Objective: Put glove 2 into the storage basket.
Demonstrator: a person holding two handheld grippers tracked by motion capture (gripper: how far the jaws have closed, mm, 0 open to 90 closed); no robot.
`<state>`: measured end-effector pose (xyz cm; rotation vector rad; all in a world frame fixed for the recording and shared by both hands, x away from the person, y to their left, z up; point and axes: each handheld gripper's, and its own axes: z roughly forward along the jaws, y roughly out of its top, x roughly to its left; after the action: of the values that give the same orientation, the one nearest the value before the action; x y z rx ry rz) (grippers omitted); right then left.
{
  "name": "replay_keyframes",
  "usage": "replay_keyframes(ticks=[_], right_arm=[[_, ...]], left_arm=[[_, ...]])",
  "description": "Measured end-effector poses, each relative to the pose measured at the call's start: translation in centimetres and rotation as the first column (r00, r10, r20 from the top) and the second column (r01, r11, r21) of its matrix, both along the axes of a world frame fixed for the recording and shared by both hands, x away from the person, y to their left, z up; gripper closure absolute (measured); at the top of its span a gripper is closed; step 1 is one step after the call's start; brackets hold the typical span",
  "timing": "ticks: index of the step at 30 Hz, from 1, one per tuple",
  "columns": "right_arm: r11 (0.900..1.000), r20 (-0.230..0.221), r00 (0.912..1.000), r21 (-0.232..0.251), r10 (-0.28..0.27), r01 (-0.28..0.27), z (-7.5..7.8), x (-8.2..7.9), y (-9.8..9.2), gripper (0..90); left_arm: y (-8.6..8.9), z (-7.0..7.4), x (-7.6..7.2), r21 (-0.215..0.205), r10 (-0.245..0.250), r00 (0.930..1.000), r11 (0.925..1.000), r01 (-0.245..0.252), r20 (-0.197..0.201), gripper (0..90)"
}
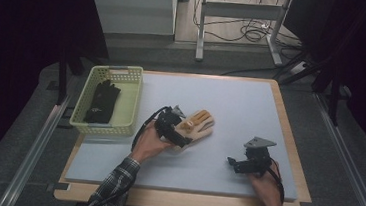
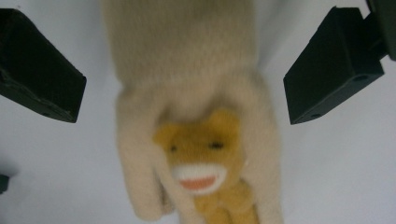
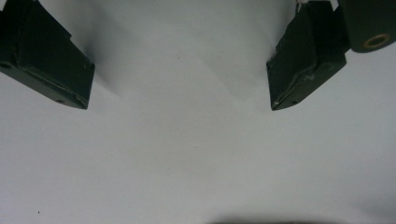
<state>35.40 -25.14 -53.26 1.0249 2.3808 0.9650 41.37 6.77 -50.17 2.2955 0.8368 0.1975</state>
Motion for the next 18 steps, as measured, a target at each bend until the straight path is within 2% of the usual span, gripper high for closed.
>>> replay_keyframes(ticks=[5, 9, 10, 11, 12, 13, 17, 18], right_arm=[[1.000, 0.001, 1.0000, 0.000, 0.000, 0.000, 0.0, 0.0, 0.0, 7.1], [1.000, 0.002, 1.0000, 0.000, 0.001, -0.001, 0.0, 0.0, 0.0, 7.2], [1.000, 0.001, 1.0000, 0.000, 0.001, -0.001, 0.0, 0.0, 0.0, 7.2], [1.000, 0.000, 1.0000, 0.001, 0.000, 0.000, 0.0, 0.0, 0.0, 7.2], [1.000, 0.000, 1.0000, 0.001, 0.000, 0.000, 0.0, 0.0, 0.0, 7.2], [1.000, -0.003, 1.0000, 0.002, 0.001, -0.001, 0.0, 0.0, 0.0, 7.2], [1.000, 0.002, 1.0000, -0.001, 0.001, -0.001, 0.0, 0.0, 0.0, 7.2], [1.000, 0.003, 1.0000, -0.001, 0.002, -0.002, 0.0, 0.0, 0.0, 7.2]], left_arm=[[-1.3, -1.3, 1.6, 0.030, -0.003, 0.9995, 0.9995, 0.004, -0.033, 0.0], [-1.9, -2.1, 1.8, 0.042, -0.014, 0.9987, 0.9990, 0.017, -0.050, 0.0], [-1.9, -2.1, 1.8, 0.042, -0.014, 0.9987, 0.9990, 0.017, -0.050, 0.0], [-2.3, -2.4, 1.6, 0.077, -0.028, 0.9987, 0.9965, 0.031, -0.043, 0.0], [-2.3, -2.4, 1.6, 0.077, -0.028, 0.9987, 0.9965, 0.031, -0.043, 0.0], [-2.8, -2.7, 1.6, 0.117, -0.016, 0.9994, 0.9930, 0.019, -0.031, 0.0], [-2.8, -2.8, 1.8, 0.116, -0.009, 0.9996, 0.9932, 0.012, -0.025, 0.0], [-2.7, -2.7, 1.7, 0.112, -0.003, 0.9998, 0.9937, 0.005, -0.019, 2.3]])
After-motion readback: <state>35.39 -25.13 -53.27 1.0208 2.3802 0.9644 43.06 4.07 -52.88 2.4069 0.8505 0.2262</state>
